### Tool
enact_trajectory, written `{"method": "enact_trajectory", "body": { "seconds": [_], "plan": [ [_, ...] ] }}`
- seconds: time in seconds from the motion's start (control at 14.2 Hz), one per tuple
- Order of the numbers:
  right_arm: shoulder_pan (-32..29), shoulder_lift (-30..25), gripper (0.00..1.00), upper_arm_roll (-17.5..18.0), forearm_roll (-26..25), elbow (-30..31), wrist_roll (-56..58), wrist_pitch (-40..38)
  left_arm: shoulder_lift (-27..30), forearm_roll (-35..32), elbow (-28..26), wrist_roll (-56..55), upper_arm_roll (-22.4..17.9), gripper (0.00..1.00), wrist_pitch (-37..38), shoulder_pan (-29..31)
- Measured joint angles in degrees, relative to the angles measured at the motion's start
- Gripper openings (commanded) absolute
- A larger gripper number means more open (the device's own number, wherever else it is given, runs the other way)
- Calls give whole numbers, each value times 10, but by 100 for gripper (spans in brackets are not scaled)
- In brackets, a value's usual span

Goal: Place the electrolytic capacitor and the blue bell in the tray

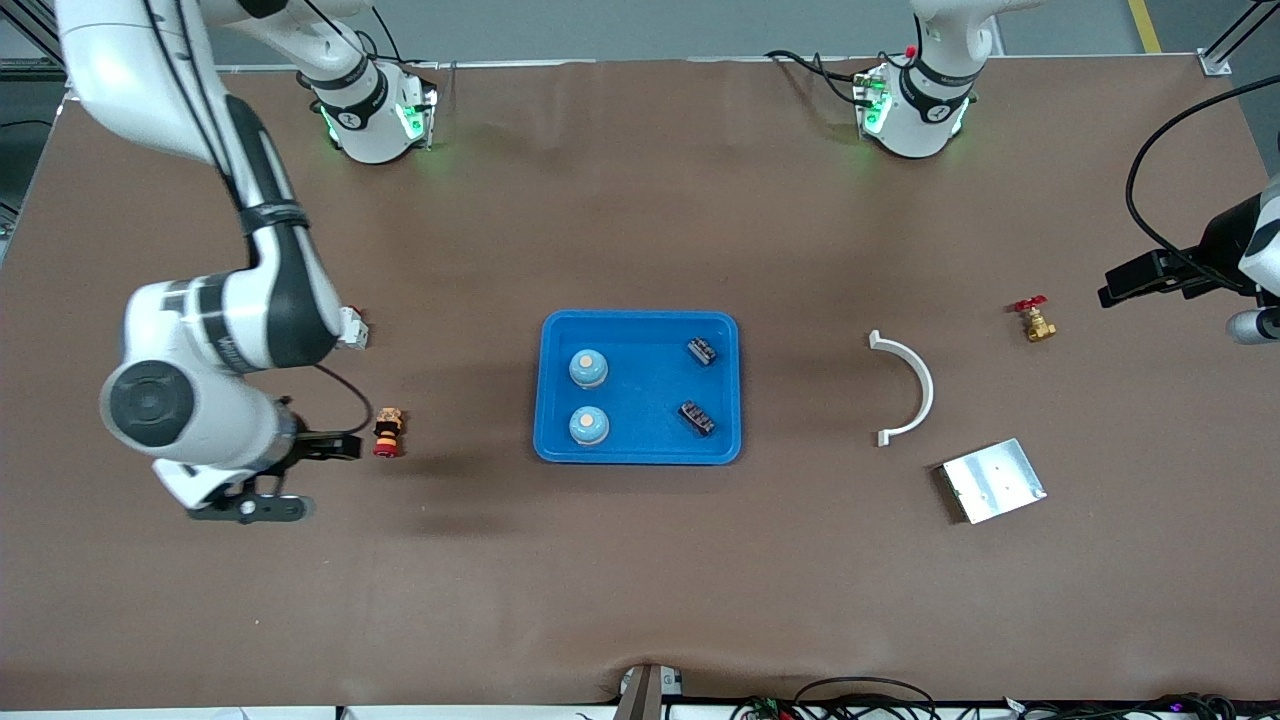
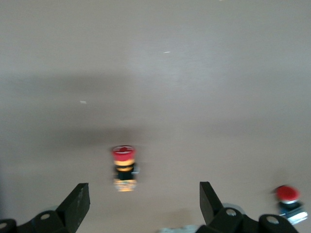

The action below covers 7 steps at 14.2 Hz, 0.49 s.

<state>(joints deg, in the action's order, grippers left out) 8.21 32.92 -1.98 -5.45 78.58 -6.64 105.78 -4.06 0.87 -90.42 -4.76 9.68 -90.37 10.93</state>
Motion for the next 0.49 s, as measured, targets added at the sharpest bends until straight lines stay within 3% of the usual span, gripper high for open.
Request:
{"method": "enact_trajectory", "body": {
  "seconds": [0.28, 0.49],
  "plan": [
    [-71, -36, 100, 0, 0, 0, 127, -20, 2, 0, 5, 0, -48, 100, 0, -45],
    [-96, -66, 100, 1, 0, 0, 161, -51, 2, 0, 5, 0, -73, 100, 0, -66]
  ]
}}
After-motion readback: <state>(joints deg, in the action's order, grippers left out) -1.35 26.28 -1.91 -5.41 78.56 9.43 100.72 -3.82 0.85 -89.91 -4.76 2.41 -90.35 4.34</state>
